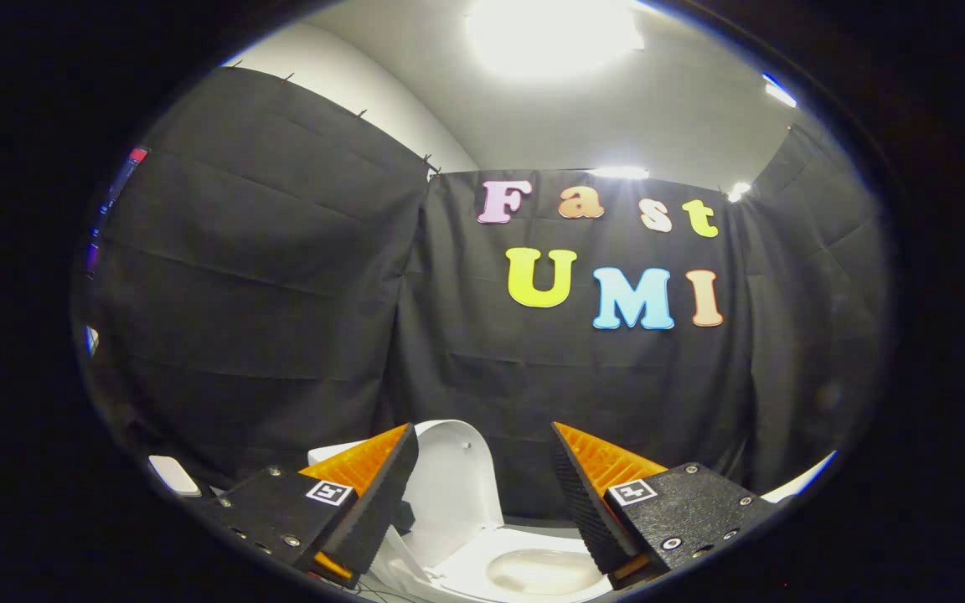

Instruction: Open the toilet lid.

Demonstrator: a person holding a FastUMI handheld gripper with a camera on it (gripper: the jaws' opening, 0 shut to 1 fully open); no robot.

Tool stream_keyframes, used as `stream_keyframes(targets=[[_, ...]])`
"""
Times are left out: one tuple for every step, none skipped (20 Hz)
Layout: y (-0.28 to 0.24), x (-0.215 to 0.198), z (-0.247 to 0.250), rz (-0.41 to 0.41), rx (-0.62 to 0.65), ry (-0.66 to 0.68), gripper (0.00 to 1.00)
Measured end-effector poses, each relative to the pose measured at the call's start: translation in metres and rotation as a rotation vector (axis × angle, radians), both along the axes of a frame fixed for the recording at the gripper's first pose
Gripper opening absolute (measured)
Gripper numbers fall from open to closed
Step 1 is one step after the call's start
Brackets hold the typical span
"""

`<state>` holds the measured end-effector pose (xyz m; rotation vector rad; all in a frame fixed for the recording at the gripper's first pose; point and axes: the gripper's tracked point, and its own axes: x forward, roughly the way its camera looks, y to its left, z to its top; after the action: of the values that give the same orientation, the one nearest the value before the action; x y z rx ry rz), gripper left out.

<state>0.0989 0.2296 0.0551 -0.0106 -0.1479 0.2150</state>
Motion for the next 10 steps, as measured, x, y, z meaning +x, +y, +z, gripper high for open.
stream_keyframes(targets=[[-0.016, 0.000, 0.000, -0.015, 0.013, 0.004, 0.95], [-0.034, 0.000, -0.001, -0.027, 0.030, 0.008, 0.95], [-0.050, -0.002, -0.002, -0.041, 0.046, 0.012, 0.95], [-0.067, -0.004, -0.004, -0.057, 0.062, 0.015, 0.95], [-0.083, -0.007, -0.005, -0.068, 0.075, 0.016, 0.95], [-0.099, -0.009, -0.006, -0.083, 0.084, 0.017, 0.95], [-0.115, -0.012, -0.007, -0.099, 0.085, 0.017, 0.95], [-0.132, -0.013, -0.012, -0.119, 0.083, 0.020, 0.95], [-0.148, -0.017, -0.016, -0.136, 0.079, 0.030, 0.95], [-0.162, -0.021, -0.021, -0.144, 0.082, 0.036, 0.95]])
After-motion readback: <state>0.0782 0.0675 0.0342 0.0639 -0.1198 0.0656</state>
